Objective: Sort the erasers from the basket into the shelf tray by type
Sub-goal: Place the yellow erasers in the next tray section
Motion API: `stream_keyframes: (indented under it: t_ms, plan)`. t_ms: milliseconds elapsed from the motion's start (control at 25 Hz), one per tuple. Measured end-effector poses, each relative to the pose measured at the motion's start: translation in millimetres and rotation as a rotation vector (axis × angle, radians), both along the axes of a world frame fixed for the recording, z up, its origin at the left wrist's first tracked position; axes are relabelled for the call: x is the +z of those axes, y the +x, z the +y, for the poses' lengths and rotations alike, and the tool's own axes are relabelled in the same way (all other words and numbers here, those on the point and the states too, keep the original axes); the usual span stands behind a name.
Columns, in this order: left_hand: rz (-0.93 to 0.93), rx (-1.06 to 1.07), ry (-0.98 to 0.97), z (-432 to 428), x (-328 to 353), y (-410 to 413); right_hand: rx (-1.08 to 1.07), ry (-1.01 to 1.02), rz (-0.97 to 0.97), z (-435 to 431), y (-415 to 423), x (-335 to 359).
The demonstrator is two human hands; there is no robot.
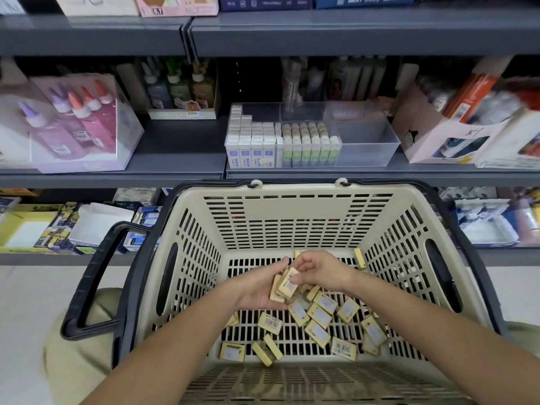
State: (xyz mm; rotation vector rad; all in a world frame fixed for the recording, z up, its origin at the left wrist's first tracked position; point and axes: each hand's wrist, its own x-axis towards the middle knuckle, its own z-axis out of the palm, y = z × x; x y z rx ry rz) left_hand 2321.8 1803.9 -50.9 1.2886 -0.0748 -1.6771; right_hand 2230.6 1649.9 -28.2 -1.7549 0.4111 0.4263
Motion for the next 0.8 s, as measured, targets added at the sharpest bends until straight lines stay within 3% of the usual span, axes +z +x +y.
stream_keyframes:
  t_ms: [120, 480, 560, 720, 800]
  plan:
    - [-0.066, 0.091, -0.106, -10, 17, 1, 0.023, -0.215, -0.099, -14, 6, 17]
    - [-0.201, 0.426, -0.266, -61, 94, 17, -0.182, -0.150, -0.282, -78, 10, 105]
    - [-0.328, 0.451, -0.312, -72, 111, 23, -0.270, -0.164, -0.339, -96, 13, 122]
    - [-0.807, 0.462, -0.304, -94, 136, 40, -0.386, -0.183, -0.402, -122, 23, 141]
    - [-0.910, 0.501, -0.319, -103, 140, 49, -0.435, -0.271, -0.454, -132, 31, 146]
